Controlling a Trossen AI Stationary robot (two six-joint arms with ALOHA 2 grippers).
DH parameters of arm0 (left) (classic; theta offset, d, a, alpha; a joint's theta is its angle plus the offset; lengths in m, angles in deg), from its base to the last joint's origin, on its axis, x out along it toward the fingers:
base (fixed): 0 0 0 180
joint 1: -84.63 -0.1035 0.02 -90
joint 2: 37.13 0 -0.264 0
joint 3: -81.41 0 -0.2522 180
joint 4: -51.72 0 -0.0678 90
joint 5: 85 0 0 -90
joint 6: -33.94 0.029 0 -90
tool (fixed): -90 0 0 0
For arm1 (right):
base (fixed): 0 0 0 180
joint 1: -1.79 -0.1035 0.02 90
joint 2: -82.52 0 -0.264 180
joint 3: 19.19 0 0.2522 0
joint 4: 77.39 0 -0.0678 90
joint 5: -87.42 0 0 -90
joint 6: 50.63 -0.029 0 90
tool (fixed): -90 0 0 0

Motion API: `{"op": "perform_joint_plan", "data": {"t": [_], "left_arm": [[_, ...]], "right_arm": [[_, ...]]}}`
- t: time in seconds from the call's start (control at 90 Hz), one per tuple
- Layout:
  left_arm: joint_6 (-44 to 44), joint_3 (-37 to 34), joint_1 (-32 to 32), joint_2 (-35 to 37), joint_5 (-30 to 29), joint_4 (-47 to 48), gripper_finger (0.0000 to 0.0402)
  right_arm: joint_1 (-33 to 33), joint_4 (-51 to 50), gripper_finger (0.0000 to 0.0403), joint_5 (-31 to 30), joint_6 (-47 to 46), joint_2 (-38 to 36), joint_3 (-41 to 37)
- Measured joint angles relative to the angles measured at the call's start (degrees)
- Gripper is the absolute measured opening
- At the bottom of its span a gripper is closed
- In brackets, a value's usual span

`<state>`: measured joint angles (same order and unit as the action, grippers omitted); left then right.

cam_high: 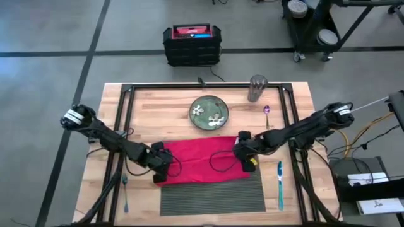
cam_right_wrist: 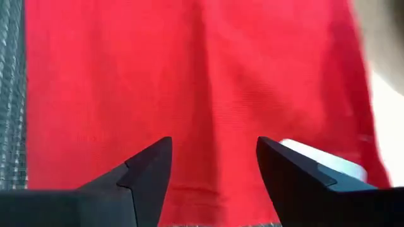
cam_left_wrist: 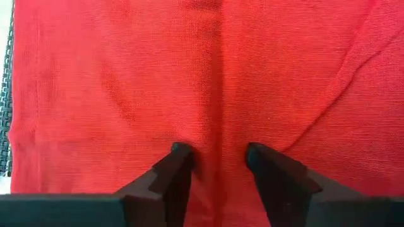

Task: Set table place
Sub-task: Fold the red table napkin

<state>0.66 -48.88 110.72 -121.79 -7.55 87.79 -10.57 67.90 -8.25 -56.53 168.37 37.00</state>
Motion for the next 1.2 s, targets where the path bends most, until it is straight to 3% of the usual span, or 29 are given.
{"op": "perform_joint_plan", "data": {"t": [0.189, 0.389, 0.633, 0.778, 1.011, 1.2], "left_arm": [[0.0, 0.0, 0.0, 0.0, -0.1, -0.7, 0.0124], [0.7, 0.0, 0.0, 0.0, -0.1, -0.7, 0.0101], [3.2, 0.0, 0.0, 0.0, -0.5, -0.7, 0.0014], [3.7, 0.0, 0.0, 0.0, -0.5, -0.6, 0.0007], [3.6, 0.7, 0.0, 0.9, -0.7, 0.7, 0.0001], [3.5, 5.7, 0.0, 2.6, -1.6, 7.9, 0.0]], "right_arm": [[0.6, -3.8, 0.0205, -0.1, -0.4, 7.4, 3.3], [0.6, -6.2, 0.0175, 0.3, 0.6, 9.4, 5.3], [0.8, -7.1, 0.0072, -0.9, 1.3, 9.3, 5.3], [0.8, -7.1, 0.001, -1.5, 1.5, 9.3, 5.3], [0.8, -7.4, 0.0001, -2.8, 2.2, 7.7, 5.1], [0.8, -9.7, 0.0001, -3.1, 2.1, 1.2, 4.9]]}}
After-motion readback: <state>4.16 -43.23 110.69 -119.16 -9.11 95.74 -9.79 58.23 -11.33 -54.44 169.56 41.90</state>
